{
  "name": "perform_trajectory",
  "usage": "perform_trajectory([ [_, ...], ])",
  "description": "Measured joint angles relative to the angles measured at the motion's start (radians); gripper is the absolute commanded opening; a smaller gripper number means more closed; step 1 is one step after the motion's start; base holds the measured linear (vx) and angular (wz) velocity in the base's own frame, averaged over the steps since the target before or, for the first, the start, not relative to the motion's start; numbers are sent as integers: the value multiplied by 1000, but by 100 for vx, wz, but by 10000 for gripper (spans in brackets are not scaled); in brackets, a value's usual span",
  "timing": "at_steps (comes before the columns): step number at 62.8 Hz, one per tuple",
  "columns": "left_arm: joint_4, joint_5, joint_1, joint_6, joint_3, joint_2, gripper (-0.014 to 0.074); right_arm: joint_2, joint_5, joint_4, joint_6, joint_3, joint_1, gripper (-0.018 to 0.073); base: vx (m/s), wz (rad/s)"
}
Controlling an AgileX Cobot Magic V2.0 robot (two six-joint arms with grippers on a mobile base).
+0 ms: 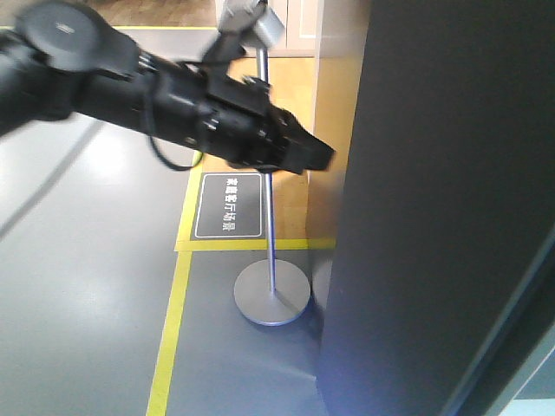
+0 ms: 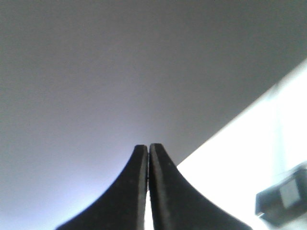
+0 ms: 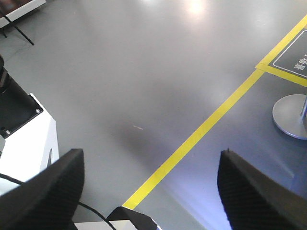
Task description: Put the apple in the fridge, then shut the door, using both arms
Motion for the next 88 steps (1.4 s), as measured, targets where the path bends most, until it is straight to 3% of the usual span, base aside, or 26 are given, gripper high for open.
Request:
perform_trajectory([
  [9, 182, -74, 0, -112, 76, -136, -6, 0, 0, 0, 0, 0, 0, 547, 0, 0],
  [25, 439, -217, 0, -281, 389, -407, -6, 0, 0, 0, 0, 0, 0, 547, 0, 0],
  [36, 628, -262, 47, -451, 594, -587, -6, 0, 0, 0, 0, 0, 0, 547, 0, 0],
  [42, 706, -263, 79, -506, 686, -665, -6, 0, 0, 0, 0, 0, 0, 547, 0, 0],
  [49, 725, -272, 99, -523, 784, -746, -6, 0, 1, -8, 0, 0, 0, 526, 0, 0],
  [55, 728, -317, 99, -526, 851, -791, -6, 0, 1, -38, 3, 0, 0, 440, 0, 0],
  [70, 728, -349, 99, -526, 891, -828, -6, 108, -27, -84, 1, 0, 0, -19, 0, 0],
  [78, 728, -344, 99, -526, 891, -828, -6, 193, -109, -112, -22, -5, 0, -7, 0, 0],
  [88, 728, -344, 99, -527, 891, -828, -6, 301, -226, -216, -31, -62, 0, -5, 0, 0],
])
